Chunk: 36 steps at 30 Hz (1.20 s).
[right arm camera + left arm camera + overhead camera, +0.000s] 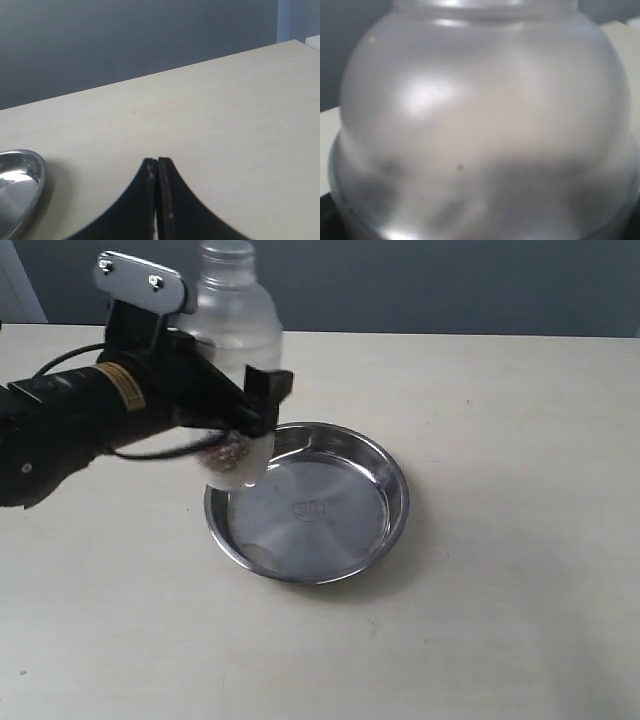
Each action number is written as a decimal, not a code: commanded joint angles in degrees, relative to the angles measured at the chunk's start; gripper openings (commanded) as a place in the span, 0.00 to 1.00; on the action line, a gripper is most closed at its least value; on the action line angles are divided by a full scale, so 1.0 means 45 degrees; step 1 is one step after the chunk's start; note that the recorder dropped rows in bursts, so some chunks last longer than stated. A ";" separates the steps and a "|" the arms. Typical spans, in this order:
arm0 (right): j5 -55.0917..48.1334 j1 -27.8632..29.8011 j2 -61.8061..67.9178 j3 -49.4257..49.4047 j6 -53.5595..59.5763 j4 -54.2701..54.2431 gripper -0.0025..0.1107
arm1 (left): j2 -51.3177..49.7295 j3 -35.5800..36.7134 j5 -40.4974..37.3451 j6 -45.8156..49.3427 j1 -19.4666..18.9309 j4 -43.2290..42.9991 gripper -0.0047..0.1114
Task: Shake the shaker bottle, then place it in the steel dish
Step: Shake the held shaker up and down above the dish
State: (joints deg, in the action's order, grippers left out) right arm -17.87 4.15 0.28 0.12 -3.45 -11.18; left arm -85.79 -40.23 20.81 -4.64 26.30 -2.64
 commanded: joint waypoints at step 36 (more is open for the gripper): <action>0.0098 -0.0050 -0.0062 -0.0028 0.0052 0.0032 0.02 | -0.0237 -0.0249 -0.0113 -0.2213 0.0392 -0.0234 0.04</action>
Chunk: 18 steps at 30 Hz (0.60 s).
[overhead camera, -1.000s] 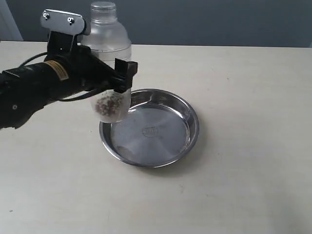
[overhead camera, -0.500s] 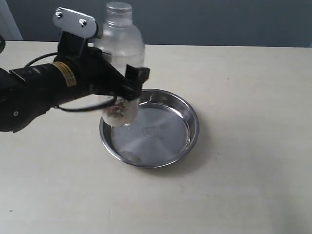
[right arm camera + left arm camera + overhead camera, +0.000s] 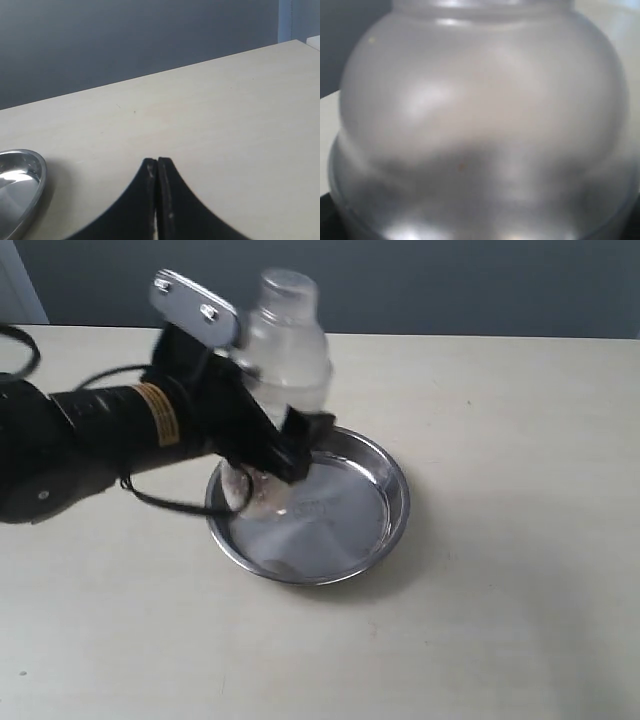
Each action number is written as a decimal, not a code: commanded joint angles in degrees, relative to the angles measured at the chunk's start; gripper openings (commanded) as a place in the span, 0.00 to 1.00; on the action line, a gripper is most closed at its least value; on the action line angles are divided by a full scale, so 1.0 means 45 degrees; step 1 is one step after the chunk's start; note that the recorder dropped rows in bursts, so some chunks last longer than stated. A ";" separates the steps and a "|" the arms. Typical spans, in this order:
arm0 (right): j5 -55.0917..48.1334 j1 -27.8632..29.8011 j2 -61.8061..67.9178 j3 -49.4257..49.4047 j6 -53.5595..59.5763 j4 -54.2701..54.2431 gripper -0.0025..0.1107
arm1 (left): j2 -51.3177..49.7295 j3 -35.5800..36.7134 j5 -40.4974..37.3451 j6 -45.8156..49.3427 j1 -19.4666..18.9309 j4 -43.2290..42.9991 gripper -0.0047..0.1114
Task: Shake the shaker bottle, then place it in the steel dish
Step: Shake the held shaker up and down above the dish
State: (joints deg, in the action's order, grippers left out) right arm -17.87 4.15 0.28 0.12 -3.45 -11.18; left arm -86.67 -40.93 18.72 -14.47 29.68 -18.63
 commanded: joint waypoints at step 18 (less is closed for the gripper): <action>0.0098 -0.0050 -0.0062 -0.0028 0.0052 0.0032 0.02 | 0.1258 -0.0976 0.2569 0.0519 0.0045 0.1143 0.04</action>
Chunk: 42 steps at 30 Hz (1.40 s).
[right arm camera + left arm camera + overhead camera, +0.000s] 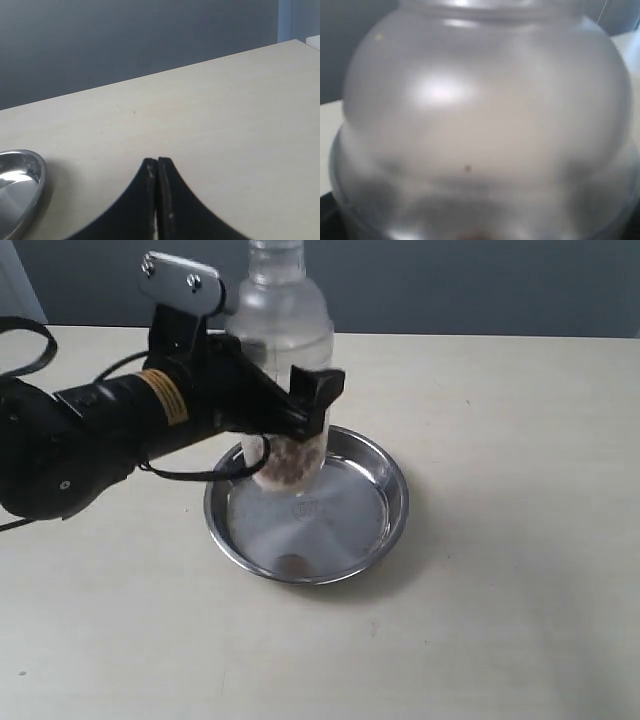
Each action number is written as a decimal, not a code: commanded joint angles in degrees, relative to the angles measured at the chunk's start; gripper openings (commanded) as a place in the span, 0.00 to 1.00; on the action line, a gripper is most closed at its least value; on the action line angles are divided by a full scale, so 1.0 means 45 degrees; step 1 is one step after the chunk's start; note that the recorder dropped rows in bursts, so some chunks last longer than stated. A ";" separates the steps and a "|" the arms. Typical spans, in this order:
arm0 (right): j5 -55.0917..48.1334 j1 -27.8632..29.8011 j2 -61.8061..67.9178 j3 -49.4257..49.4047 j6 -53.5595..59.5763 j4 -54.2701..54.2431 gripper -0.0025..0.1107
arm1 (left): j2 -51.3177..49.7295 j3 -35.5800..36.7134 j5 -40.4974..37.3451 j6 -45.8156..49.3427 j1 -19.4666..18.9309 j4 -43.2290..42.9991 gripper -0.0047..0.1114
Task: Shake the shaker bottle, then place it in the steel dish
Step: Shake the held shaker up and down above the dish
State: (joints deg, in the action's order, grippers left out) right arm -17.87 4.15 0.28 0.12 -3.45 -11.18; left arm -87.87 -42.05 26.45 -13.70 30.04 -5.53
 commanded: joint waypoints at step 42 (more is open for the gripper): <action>0.0071 -0.0050 -0.0062 -0.0028 0.0052 0.0032 0.02 | 0.2696 -0.1640 -0.1203 0.0488 0.0551 -0.1003 0.04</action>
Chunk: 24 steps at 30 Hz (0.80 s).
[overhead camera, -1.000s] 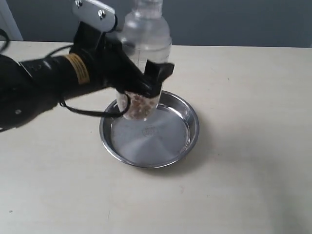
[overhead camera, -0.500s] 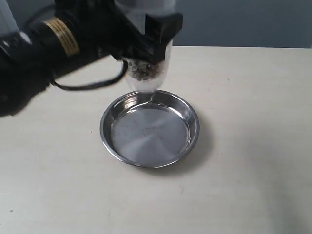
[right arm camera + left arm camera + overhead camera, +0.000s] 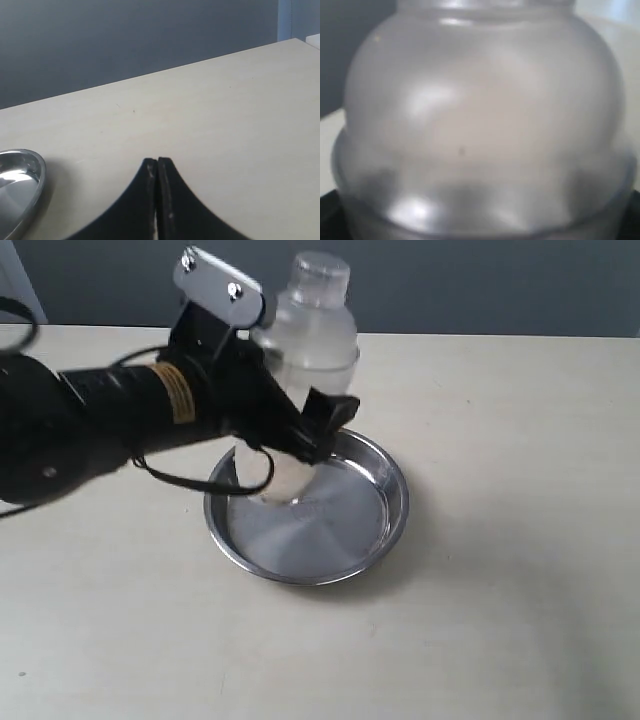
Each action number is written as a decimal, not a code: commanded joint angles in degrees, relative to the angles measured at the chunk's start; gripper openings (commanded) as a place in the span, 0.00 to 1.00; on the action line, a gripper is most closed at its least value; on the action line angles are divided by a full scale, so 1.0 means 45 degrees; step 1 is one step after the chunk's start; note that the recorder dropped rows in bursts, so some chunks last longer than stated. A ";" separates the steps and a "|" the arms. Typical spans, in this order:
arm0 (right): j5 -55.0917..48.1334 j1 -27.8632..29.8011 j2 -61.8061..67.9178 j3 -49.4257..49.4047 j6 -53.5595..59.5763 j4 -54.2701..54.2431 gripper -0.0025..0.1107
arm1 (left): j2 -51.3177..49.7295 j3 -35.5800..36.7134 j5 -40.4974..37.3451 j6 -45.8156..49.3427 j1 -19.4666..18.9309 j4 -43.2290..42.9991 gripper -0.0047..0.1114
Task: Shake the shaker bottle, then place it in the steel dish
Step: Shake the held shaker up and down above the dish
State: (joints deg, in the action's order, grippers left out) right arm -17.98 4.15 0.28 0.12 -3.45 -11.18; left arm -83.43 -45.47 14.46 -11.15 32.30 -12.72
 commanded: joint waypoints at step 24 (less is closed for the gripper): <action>0.0095 -0.0050 -0.0062 -0.0028 0.0052 0.0032 0.02 | 0.0806 -0.0127 0.1840 0.0559 0.0417 0.1140 0.04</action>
State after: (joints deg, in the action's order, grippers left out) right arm -17.98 4.15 0.28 0.12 -3.45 -11.18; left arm -81.77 -44.05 23.95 -11.38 33.96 -11.86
